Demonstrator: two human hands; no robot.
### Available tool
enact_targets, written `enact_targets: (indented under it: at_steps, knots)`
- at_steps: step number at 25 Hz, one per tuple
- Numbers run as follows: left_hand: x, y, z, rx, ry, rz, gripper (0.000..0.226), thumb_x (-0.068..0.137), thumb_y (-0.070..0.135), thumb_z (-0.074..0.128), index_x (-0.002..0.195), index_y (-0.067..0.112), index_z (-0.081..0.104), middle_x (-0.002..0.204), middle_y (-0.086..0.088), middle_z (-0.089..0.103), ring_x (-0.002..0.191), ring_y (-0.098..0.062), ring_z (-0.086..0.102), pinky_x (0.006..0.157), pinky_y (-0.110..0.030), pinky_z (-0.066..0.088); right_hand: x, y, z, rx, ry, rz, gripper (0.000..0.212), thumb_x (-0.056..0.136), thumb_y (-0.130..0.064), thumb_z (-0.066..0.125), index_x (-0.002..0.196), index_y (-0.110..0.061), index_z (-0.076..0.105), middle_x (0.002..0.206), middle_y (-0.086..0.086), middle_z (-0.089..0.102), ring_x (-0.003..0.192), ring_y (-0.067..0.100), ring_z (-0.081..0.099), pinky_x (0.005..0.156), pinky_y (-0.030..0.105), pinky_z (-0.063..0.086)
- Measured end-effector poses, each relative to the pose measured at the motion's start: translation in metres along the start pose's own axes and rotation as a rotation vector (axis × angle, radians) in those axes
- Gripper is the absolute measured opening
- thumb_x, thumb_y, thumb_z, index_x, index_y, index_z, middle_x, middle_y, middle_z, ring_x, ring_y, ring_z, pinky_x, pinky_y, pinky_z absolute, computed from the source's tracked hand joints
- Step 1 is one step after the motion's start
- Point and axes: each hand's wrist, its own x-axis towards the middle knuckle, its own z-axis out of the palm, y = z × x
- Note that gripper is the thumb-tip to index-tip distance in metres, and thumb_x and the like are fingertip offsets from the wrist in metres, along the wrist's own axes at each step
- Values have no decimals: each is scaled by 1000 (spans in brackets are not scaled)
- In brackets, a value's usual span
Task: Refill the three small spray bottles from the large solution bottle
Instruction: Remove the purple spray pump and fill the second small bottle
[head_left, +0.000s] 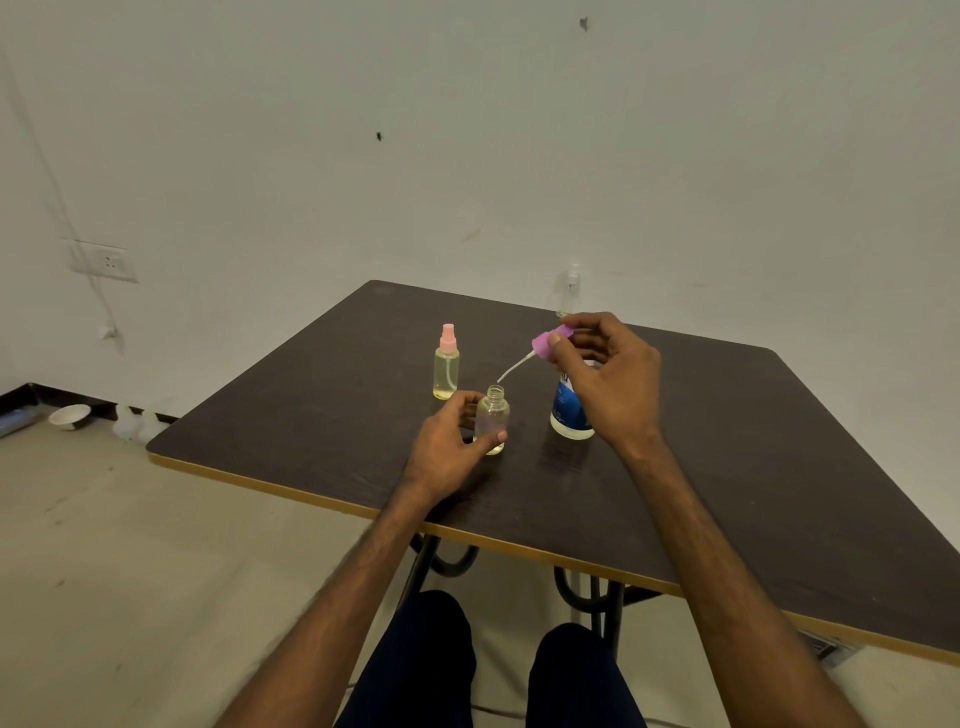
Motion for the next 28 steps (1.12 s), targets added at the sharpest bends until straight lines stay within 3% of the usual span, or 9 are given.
enact_targets:
  at_steps: [6, 11, 18, 23, 26, 28]
  knots:
    - [-2, 1, -2, -19, -4, 15, 52, 82, 29, 79, 128, 22, 55, 121, 9, 65, 110, -5, 60, 95, -26, 50, 4, 3, 17, -145, -206, -33, 23, 87, -20, 73, 107, -10, 68, 91, -3, 71, 84, 4, 68, 75, 19, 57]
    - [-1, 0, -1, -23, -8, 4, 51, 81, 30, 80, 126, 23, 56, 114, 13, 65, 108, -3, 61, 95, -26, 51, 0, 9, 40, -415, -448, -88, 21, 89, -21, 71, 105, -10, 65, 94, 3, 71, 83, 10, 66, 79, 29, 58]
    - [-1, -1, -1, -25, -15, 6, 52, 82, 31, 80, 127, 24, 56, 114, 13, 65, 109, -3, 61, 96, -28, 52, 0, 19, 40, -351, -426, 38, 23, 85, -26, 74, 103, -12, 65, 90, -1, 71, 82, 8, 66, 76, 23, 56]
    - [-1, -1, -1, -30, -17, -2, 51, 82, 31, 79, 127, 24, 56, 115, 12, 65, 108, -3, 61, 95, -30, 53, -6, 21, 40, -172, -523, 71, 46, 84, -15, 75, 128, -18, 60, 112, -8, 67, 96, -3, 62, 77, 5, 48]
    - [-1, -2, 0, -22, -12, 10, 51, 82, 30, 80, 127, 23, 56, 115, 11, 65, 108, -5, 61, 96, -31, 53, -8, 26, 45, -151, -449, 90, 40, 81, -12, 77, 119, -19, 65, 103, -6, 70, 90, -3, 63, 77, 9, 51]
    - [-1, -2, -1, -11, -15, 26, 50, 82, 31, 79, 126, 22, 57, 115, 10, 66, 108, -5, 61, 95, -32, 54, -12, 28, 50, -179, -403, 100, 39, 78, -20, 81, 114, -17, 65, 97, -5, 65, 82, 3, 60, 70, 10, 49]
